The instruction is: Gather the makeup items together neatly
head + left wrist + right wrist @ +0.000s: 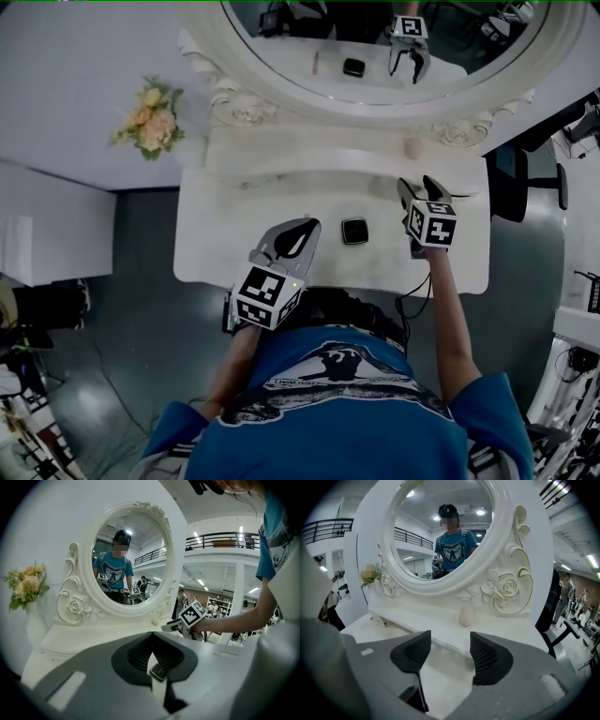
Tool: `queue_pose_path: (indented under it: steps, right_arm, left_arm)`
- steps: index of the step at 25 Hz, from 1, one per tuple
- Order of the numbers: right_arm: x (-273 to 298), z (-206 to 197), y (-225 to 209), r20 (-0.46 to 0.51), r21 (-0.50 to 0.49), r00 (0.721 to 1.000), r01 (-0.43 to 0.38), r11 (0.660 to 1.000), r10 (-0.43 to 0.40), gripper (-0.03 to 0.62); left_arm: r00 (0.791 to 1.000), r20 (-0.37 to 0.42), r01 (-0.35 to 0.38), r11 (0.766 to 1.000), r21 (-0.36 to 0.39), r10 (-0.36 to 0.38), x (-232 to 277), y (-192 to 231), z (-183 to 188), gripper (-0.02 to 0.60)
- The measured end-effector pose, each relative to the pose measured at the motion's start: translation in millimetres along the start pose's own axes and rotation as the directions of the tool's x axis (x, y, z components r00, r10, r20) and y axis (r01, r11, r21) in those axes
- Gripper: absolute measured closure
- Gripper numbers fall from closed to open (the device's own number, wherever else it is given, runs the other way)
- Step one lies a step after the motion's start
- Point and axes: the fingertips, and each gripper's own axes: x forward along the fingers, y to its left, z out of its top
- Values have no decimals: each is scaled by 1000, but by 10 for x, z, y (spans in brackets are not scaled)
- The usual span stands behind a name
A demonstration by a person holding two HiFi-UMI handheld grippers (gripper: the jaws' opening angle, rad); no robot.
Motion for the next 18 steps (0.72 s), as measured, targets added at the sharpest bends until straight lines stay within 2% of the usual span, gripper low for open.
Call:
queue_pose_path:
  steps: [4, 10, 16, 18]
  right_arm:
    - [147, 140, -204, -21, -126, 1000, 0, 992, -3, 347]
    - [331, 333, -333, -33, -294, 999, -29, 955, 21, 383]
    - [527, 303, -320, -78, -359, 996, -73, 930, 48, 404]
    - [566, 294, -324, -76, -362, 996, -73, 929, 49, 435]
  left_arm:
    - [1000, 4, -28, 1000, -13, 28, 46, -3, 5, 563]
    - [997, 3, -73, 996, -41, 73, 72, 3, -49, 563]
    - [994, 0, -113, 992, -55, 113, 87, -25, -80, 563]
    - [992, -6, -127, 990, -57, 127, 75, -32, -98, 563]
